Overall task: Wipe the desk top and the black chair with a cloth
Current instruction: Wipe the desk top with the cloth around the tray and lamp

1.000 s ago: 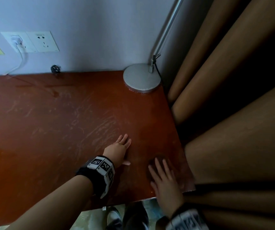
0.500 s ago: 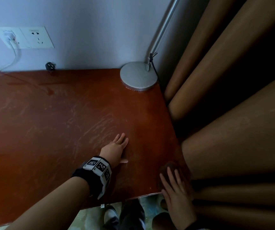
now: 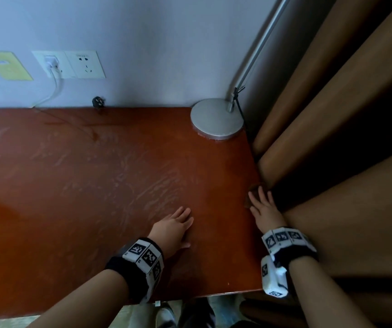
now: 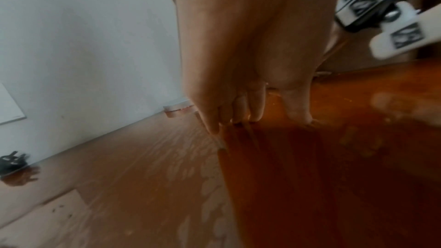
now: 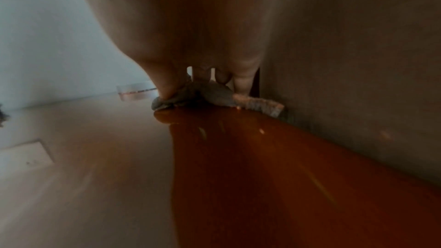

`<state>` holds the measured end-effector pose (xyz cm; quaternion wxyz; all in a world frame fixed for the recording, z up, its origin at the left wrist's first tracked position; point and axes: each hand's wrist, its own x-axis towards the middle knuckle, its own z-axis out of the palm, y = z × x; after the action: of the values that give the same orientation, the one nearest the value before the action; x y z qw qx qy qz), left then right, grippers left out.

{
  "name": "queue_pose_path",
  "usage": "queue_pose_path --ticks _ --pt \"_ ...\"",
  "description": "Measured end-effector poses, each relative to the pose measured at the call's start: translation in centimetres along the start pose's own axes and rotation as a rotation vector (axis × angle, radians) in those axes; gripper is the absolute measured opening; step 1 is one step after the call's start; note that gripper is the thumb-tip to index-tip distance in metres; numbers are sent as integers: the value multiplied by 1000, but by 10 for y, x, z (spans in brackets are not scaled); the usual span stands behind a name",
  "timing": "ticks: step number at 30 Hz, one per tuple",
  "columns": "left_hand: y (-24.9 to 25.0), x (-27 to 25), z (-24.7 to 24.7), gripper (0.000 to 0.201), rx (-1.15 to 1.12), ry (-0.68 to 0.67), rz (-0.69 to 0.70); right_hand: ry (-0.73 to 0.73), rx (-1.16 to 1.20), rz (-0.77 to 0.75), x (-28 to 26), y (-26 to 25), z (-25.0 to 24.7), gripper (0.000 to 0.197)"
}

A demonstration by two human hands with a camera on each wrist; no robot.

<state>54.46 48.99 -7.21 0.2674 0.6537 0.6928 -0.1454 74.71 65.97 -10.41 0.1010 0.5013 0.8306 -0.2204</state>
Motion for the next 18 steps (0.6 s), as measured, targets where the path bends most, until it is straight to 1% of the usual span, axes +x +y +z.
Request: queue_pose_path --ticks 3,5,6,7,8,9,10,12,14,15,16,18 --pt "-5 -13 5 64 19 3 32 -24 -24 -9 17 -6 -7 50" --pt "-7 -22 10 61 0 7 49 -22 -83 -32 8 -6 -2 51" --pt "-9 -27 13 60 -13 7 57 4 -127 -80 -3 -4 7 50" --pt "-11 -32 15 59 -25 8 63 72 -157 -177 -19 -1 22 50" --pt "-13 -36 18 57 -37 6 69 174 -170 -308 -37 3 40 49" --pt "-15 -41 21 56 -50 0 72 226 -169 -419 -57 7 59 48" --pt "-18 -46 24 56 -60 -8 75 242 -184 -506 -78 8 77 49" --pt "-22 -54 29 58 -82 -13 83 322 -331 -578 -106 0 108 55" --pt "-25 -62 35 57 -107 -8 91 406 -506 -660 -121 -17 131 56" --pt "-27 -65 38 56 -117 -7 96 412 -567 -686 -123 -26 140 55" --pt "-28 -67 40 55 -130 -3 99 382 -610 -696 -125 -36 145 55" --pt "-31 -72 45 54 -166 27 85 394 -579 -761 -119 -54 148 58"
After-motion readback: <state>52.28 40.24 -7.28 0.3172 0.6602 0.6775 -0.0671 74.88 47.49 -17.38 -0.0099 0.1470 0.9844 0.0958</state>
